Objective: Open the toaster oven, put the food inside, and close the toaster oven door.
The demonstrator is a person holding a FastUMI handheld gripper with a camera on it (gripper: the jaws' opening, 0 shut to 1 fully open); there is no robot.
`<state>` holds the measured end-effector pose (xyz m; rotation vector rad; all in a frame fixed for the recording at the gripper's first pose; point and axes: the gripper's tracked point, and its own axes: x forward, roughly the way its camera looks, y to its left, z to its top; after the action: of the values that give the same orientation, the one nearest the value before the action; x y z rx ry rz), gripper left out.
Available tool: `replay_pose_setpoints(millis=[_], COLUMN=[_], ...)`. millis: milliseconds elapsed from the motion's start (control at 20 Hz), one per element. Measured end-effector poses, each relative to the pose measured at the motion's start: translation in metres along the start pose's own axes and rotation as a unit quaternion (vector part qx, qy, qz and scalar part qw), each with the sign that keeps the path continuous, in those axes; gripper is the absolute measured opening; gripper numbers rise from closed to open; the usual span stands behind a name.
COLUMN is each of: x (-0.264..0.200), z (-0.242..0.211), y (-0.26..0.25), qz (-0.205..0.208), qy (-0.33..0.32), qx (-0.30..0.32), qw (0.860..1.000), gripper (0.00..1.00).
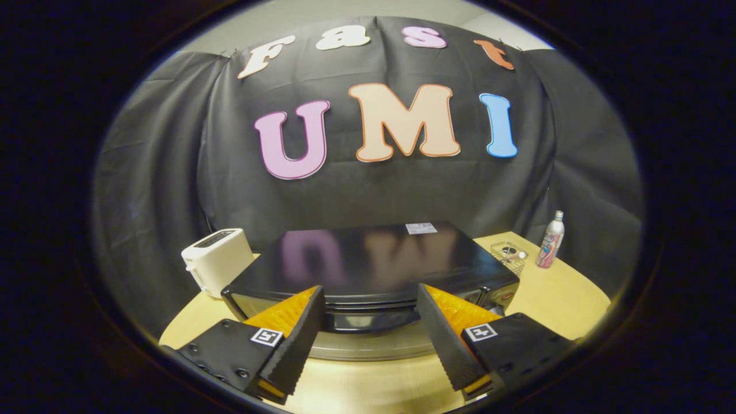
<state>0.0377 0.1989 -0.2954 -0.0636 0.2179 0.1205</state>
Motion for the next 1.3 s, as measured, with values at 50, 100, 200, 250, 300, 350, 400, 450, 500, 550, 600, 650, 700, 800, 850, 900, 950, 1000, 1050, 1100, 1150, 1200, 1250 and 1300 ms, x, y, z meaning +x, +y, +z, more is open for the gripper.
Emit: replay_pose_setpoints(millis=[50, 100, 200, 250, 300, 350, 400, 450, 500, 550, 600, 650, 700, 800, 850, 900, 950, 1000, 1050, 1100, 1150, 1200, 1250, 1300], x=[0.003, 0.000, -0.007, -0.014, -0.020, -0.027, -0.034, -0.043, -0.051, -0.059, -0.067, -0.075, -0.082, -0.092, -0.096, -0.100, -0.103, -0.106, -0.111, -0.114, -0.118, -0.120, -0.124, -0.126], z=[-0.004, -0.004, -0.006, -0.009, -0.012, -0.015, -0.020, -0.026, -0.033, -0.040, -0.047, -0.055, -0.061, -0.076, -0.084, -0.092, -0.099, -0.105, -0.115, -0.124, -0.133, -0.142, -0.150, -0.155], y=[-0.001, -0.002, 0.000, -0.002, -0.003, -0.003, -0.004, -0.006, -0.006, -0.008, -0.010, -0.011, -0.013, -0.016, -0.017, -0.019, -0.021, -0.022, -0.023, -0.024, -0.027, -0.030, -0.030, -0.030], qz=[0.000, 0.000, 0.001, 0.001, 0.002, 0.003, 0.003, 0.002, 0.001, -0.001, -0.001, -0.002, -0.001, -0.003, -0.004, -0.007, -0.009, -0.009, -0.010, -0.011, -0.010, -0.014, -0.015, -0.013], qy=[0.002, 0.002, 0.004, 0.004, 0.005, 0.009, 0.014, 0.021, 0.032, 0.044, 0.056, 0.068, 0.079, 0.101, 0.112, 0.122, 0.130, 0.138, 0.149, 0.162, 0.180, 0.191, 0.206, 0.216], qx=[0.008, 0.006, 0.000, 0.000, 0.002, 0.003, 0.003, 0.000, -0.003, -0.006, -0.009, -0.010, -0.010, -0.009, -0.010, -0.013, -0.016, -0.019, -0.022, -0.025, -0.025, -0.014, -0.005, -0.003], qw=[1.000, 1.000, 1.000, 1.000, 1.000, 1.000, 1.000, 1.000, 0.999, 0.999, 0.998, 0.998, 0.997, 0.995, 0.994, 0.992, 0.991, 0.990, 0.988, 0.986, 0.983, 0.981, 0.978, 0.976], gripper=[0.99, 0.99, 0.99, 0.99, 0.99, 0.99, 0.99, 1.00, 0.99, 0.99, 0.99, 0.99, 0.99, 0.99, 0.99, 0.99, 0.99, 0.98, 0.98, 0.98, 0.98, 0.98, 0.97, 0.96])
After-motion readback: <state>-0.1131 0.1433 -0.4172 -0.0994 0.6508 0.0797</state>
